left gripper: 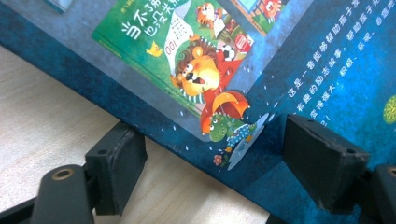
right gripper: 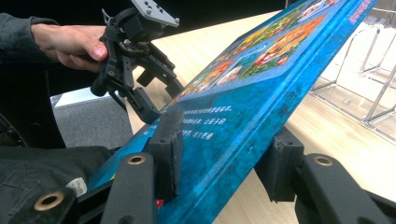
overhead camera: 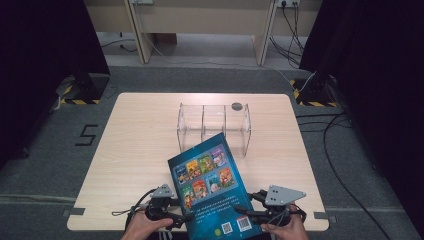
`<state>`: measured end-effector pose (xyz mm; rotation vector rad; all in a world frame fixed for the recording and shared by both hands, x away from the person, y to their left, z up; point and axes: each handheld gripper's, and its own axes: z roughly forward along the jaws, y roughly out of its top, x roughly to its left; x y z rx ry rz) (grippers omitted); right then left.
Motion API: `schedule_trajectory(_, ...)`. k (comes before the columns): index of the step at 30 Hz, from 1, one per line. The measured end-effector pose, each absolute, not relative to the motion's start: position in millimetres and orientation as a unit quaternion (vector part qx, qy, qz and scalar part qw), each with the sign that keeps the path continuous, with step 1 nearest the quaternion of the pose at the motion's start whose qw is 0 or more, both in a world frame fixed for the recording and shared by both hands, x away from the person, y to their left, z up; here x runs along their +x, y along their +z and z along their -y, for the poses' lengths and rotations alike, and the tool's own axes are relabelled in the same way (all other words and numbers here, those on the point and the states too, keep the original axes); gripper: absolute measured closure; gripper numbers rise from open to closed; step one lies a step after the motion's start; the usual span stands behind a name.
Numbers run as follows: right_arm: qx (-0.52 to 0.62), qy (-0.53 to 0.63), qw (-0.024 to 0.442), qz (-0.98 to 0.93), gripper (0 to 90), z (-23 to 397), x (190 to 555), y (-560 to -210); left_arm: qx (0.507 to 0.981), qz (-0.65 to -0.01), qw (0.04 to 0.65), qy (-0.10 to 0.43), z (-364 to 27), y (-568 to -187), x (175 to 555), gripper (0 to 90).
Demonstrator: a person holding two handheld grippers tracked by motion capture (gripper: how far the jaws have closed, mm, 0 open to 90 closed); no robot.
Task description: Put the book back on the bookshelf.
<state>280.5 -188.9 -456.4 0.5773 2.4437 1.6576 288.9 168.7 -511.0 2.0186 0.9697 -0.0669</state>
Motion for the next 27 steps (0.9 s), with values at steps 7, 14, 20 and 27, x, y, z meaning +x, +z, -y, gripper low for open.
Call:
schedule_trajectory(7,0.166,0.562,0.084,-0.806,59.2,185.8,284.9,-447.4,0.794,-0.393,0.464,0.011,-174.4,-496.1,296.6,26.6)
schedule_trajectory(14,0.136,0.582,0.121,-0.793,59.8,186.7,295.9,-436.1,0.773,-0.39,0.498,0.05,-176.6,-478.1,308.4,27.9)
schedule_trajectory(20,0.098,0.585,0.14,-0.793,61.8,195.1,298.2,-429.4,0.757,-0.375,0.531,0.071,-174.9,-467.9,307.6,30.3)
schedule_trajectory(27,0.089,0.57,0.124,-0.807,65.7,196.2,295.8,-427.0,0.745,-0.361,0.555,0.081,-177.3,-459.9,305.5,30.7)
